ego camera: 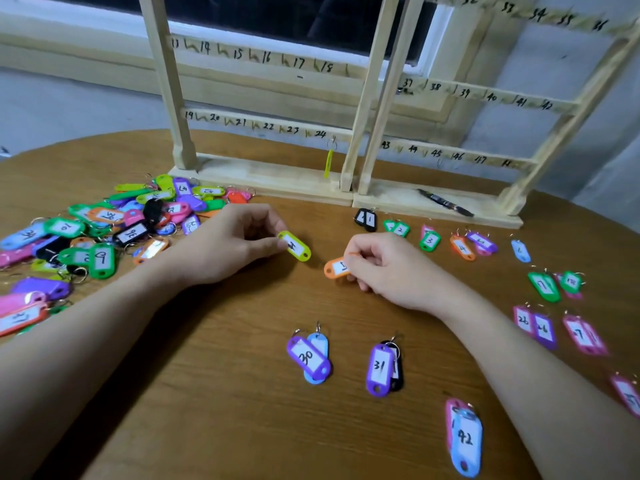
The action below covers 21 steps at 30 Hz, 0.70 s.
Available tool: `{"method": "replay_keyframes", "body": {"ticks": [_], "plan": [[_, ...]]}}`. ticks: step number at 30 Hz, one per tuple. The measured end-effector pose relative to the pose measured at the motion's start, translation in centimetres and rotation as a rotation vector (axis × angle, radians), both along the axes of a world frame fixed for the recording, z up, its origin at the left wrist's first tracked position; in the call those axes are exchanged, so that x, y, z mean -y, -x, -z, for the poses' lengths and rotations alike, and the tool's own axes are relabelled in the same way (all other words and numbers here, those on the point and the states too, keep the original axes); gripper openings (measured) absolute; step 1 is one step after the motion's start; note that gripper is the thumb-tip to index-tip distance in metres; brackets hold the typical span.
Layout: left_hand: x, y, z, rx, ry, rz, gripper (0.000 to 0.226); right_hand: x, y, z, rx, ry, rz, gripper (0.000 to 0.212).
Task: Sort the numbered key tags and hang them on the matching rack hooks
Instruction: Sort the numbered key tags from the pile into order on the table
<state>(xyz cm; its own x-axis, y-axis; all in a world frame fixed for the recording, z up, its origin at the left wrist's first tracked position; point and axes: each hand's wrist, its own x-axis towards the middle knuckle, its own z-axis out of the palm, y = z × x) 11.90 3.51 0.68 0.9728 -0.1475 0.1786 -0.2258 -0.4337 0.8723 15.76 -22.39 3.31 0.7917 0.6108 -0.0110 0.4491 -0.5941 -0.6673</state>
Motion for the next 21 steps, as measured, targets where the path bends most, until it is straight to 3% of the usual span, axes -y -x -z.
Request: {"method": "replay_keyframes", "body": {"ticks": [13, 18, 21], "plan": [[0.2, 0.7, -0.6, -0.056, 0.002, -0.003, 0.013, 0.5, -0.5, 0.9, -0.12, -0.242, 0.033, 0.02], [0.1, 0.8, -0.6, -0.079, -0.009, -0.048, 0.013, 0.6, -0.7, 1.1, -0.107, -0.237, 0.013, 0.003], [0.1, 0.9, -0.7, -0.073, -0.08, -0.039, 0.014, 0.6, -0.7, 1.1, -0.057, -0.21, 0.011, 0.015]]}}
